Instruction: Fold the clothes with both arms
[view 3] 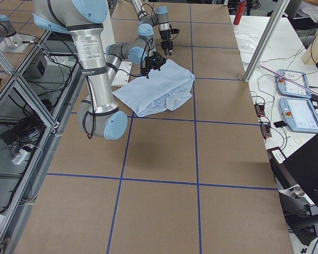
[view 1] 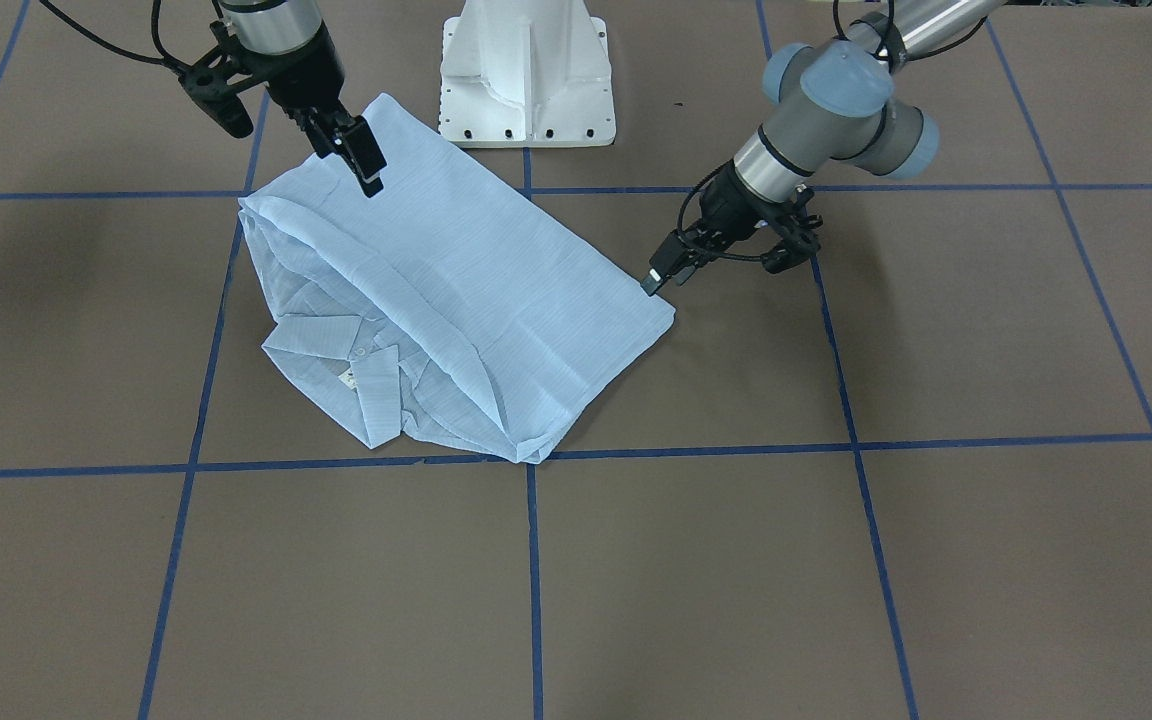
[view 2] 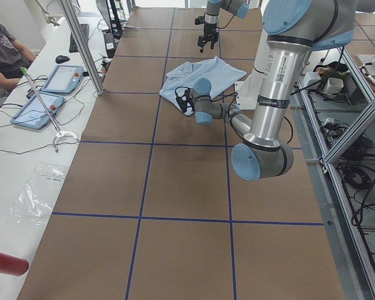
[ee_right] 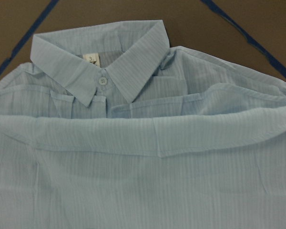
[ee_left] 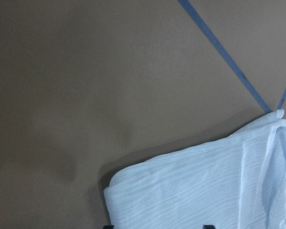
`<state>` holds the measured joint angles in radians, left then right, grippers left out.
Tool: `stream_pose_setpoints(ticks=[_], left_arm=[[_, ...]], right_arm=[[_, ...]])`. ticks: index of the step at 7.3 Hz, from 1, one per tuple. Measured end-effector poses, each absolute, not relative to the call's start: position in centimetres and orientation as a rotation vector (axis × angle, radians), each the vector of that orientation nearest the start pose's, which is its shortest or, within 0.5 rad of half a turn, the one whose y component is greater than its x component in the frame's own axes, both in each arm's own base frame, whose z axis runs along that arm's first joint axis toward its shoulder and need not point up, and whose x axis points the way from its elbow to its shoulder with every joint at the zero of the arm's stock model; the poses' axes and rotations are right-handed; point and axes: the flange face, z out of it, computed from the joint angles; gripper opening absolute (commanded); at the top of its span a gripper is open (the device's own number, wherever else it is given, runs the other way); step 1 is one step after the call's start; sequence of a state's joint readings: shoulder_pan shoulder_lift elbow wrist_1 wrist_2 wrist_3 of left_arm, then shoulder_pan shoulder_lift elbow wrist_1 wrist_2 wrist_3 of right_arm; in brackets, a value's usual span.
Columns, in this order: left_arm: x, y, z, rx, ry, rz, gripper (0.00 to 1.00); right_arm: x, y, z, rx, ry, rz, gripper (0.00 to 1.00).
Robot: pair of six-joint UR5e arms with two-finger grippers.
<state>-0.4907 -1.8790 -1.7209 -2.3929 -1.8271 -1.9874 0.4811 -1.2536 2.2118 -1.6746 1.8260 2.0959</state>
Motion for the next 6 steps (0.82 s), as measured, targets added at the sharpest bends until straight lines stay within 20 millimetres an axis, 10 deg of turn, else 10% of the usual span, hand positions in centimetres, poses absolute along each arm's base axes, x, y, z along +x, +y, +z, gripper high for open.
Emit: stream_pose_setpoints(ticks=[6], left_arm=[[52.5, -37.0, 32.4, -0.163, 1.210, -0.632, 0.21]], right_arm=[[-39.5, -34.1, 23.3, -0.261, -0.867, 0.840, 1.00]])
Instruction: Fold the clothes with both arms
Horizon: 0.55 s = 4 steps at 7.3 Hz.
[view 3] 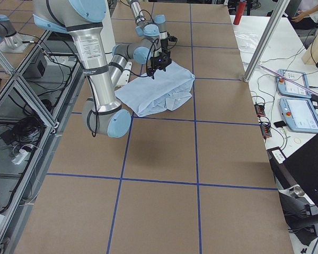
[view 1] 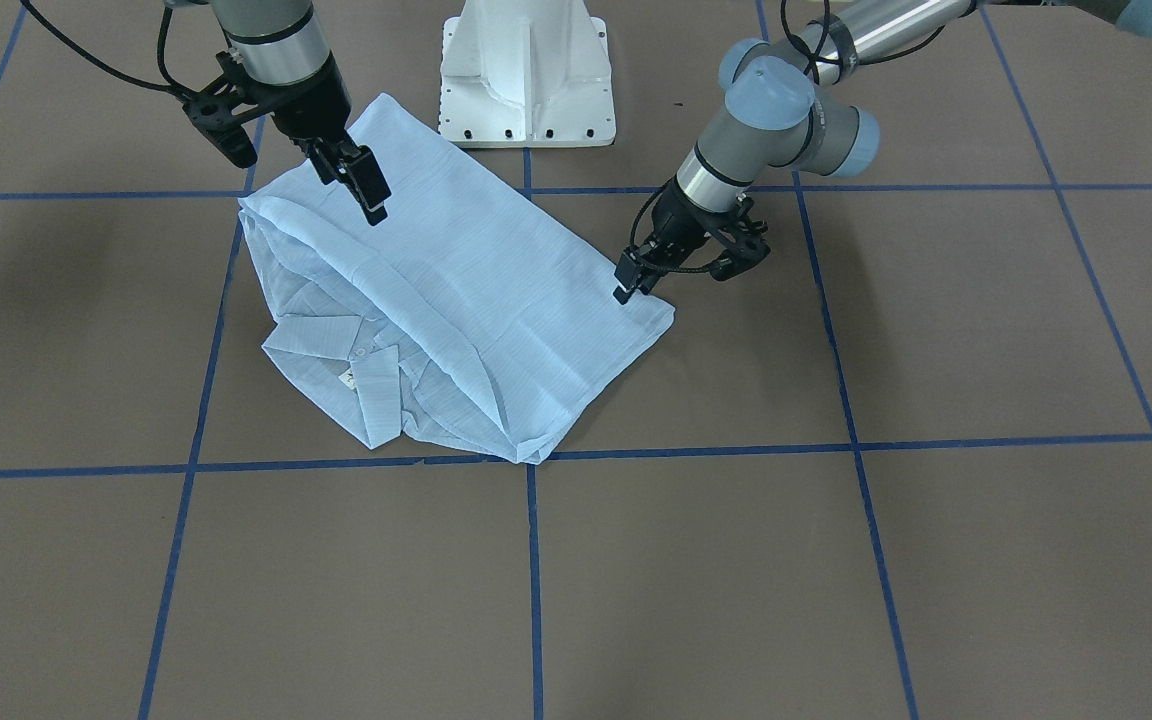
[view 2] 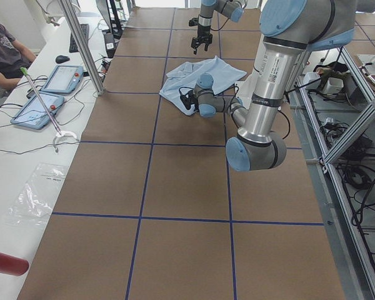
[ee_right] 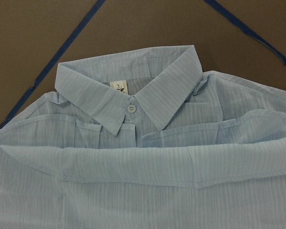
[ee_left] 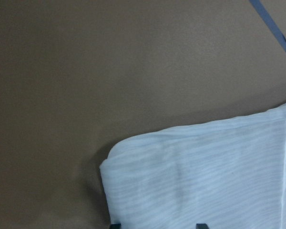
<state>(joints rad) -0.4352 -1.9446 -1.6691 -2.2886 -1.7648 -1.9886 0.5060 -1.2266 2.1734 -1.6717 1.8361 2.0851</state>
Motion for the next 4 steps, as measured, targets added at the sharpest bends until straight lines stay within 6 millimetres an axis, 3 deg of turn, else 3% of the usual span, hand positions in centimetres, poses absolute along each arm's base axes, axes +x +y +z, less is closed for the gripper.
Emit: stream_pose_setpoints(ticks=[1, 4], left_arm=[[52.47, -37.13, 32.36, -0.156, 1.212, -0.637, 0.00], [51.91, -37.81, 32.33, -0.128, 1.216, -0.647, 0.00]], right_arm=[[-39.53, -34.09, 23.30, -0.261, -0.867, 0.839, 1.00], [-39.60, -34.04, 23.31, -0.262, -0.867, 0.838, 1.00]])
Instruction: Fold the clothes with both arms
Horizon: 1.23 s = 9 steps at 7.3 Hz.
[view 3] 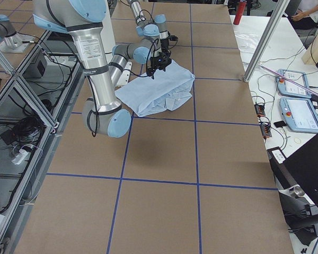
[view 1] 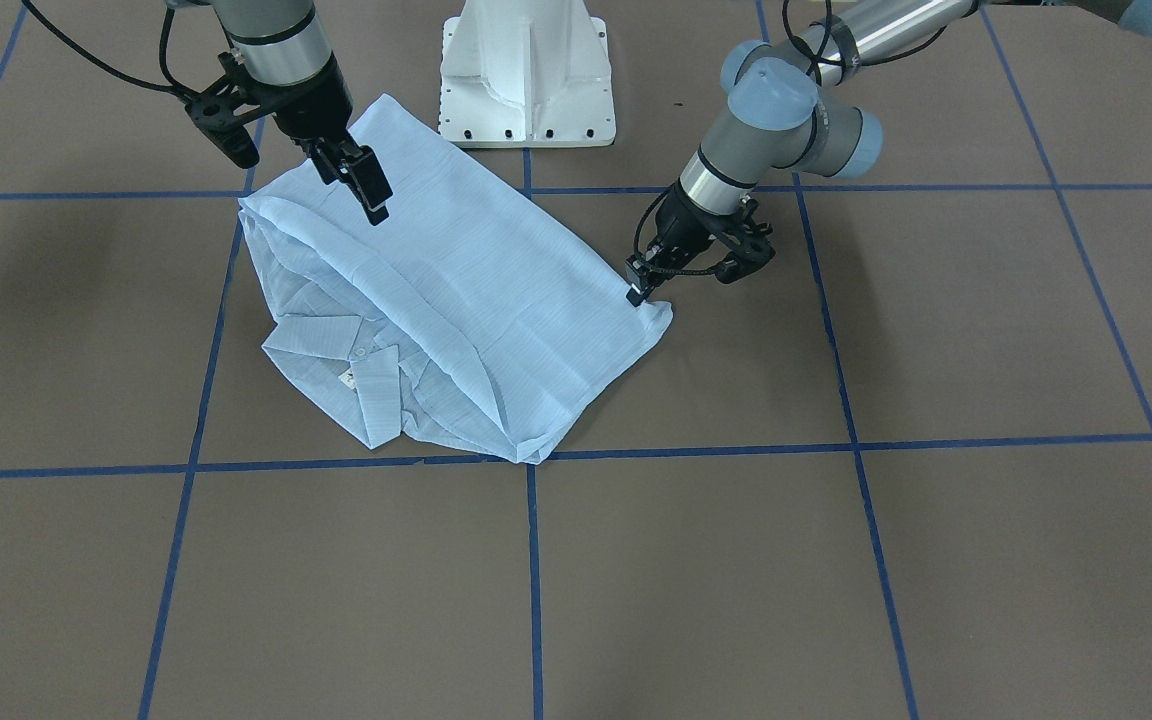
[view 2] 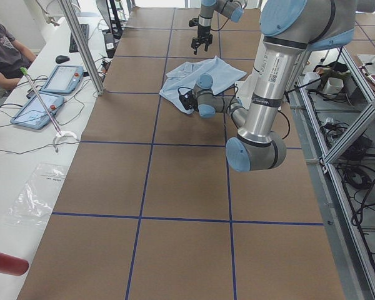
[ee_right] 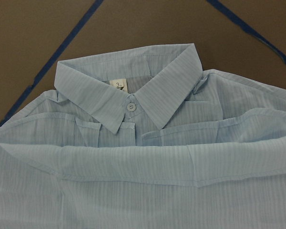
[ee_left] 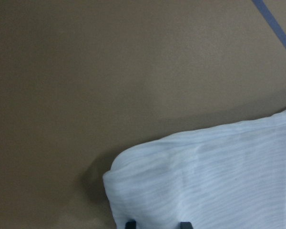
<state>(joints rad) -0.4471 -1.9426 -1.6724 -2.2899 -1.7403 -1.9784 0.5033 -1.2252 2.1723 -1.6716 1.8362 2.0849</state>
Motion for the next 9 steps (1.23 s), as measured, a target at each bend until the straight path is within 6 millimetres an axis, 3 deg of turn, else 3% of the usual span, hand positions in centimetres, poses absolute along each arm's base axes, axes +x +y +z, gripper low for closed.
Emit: stream_pose_setpoints(ticks=[2, 3, 5, 6, 7, 9], left_arm=[[49.6, -41.3, 32.2, -0.048, 1.223, -0.666, 0.00], [48.1, -45.3, 32.4, 0.032, 1.211, -0.666, 0.00], [47.4, -56.6, 33.0, 0.152, 1.161, -0.724, 0.00], [48.0, -61.6, 33.3, 0.188, 1.162, -0.750, 0.12], [48.1, -64.4, 33.4, 0.212, 1.173, -0.760, 0.99], [47.4, -66.0, 32.9, 0.256, 1.180, -0.706, 1.00]], right_arm=[[-39.6, -34.0, 23.3, -0.262, -0.868, 0.839, 1.00], [-39.6, -34.0, 23.2, -0.261, -0.868, 0.839, 1.00], [-39.7, -34.0, 23.1, -0.259, -0.870, 0.837, 1.00], [-40.1, -34.1, 23.0, -0.252, -0.869, 0.836, 1.00], [-41.0, -34.7, 22.6, -0.240, -0.871, 0.839, 1.00], [-43.6, -36.1, 21.6, -0.198, -0.870, 0.838, 1.00]])
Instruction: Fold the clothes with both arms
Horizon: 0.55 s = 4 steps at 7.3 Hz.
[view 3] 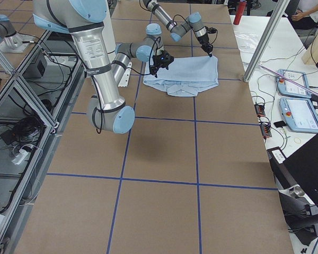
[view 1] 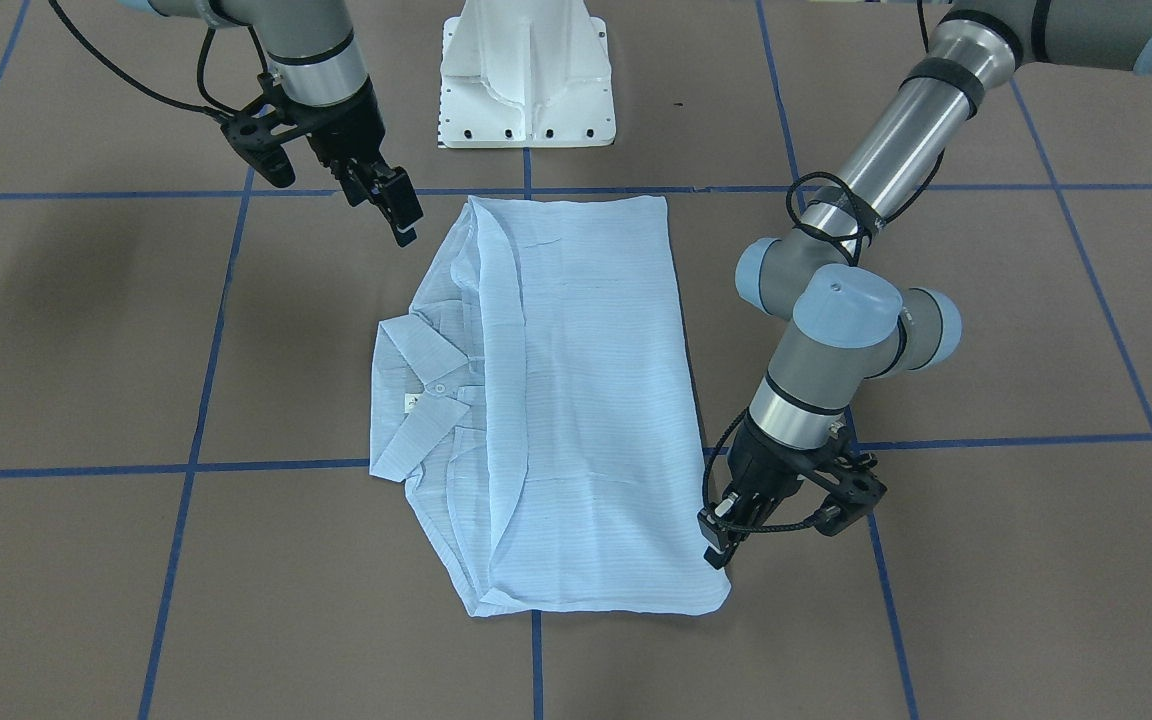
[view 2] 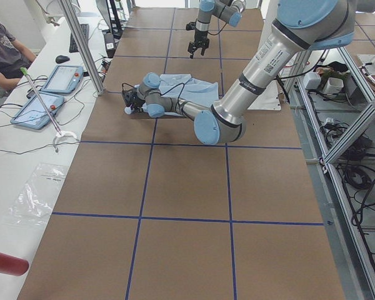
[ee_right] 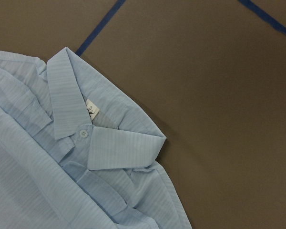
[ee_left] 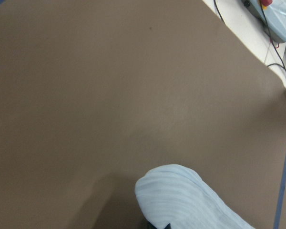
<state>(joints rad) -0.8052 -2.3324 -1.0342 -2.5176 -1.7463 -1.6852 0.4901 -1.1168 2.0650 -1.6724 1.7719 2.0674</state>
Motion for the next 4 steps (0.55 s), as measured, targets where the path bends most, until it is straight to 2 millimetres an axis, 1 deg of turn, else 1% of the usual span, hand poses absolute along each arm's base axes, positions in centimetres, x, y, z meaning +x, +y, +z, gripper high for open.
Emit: stream_pose_setpoints(ticks=[1, 2, 3, 4], left_arm=[[46.1, -65.7, 32.8, 0.244, 1.197, -0.657, 1.00], [43.8, -64.6, 33.4, 0.212, 1.223, -0.604, 1.00], [41.2, -63.5, 33.8, 0.195, 1.248, -0.573, 1.00], [38.5, -63.1, 34.1, 0.179, 1.262, -0.562, 1.00]], right_arm=[[-45.2, -36.3, 20.9, -0.173, -0.870, 0.795, 1.00], [-46.8, -35.7, 20.3, -0.151, -0.869, 0.721, 1.00], [-48.6, -34.5, 20.4, -0.110, -0.859, 0.599, 1.00], [-50.5, -33.2, 20.6, -0.050, -0.841, 0.457, 1.00]])
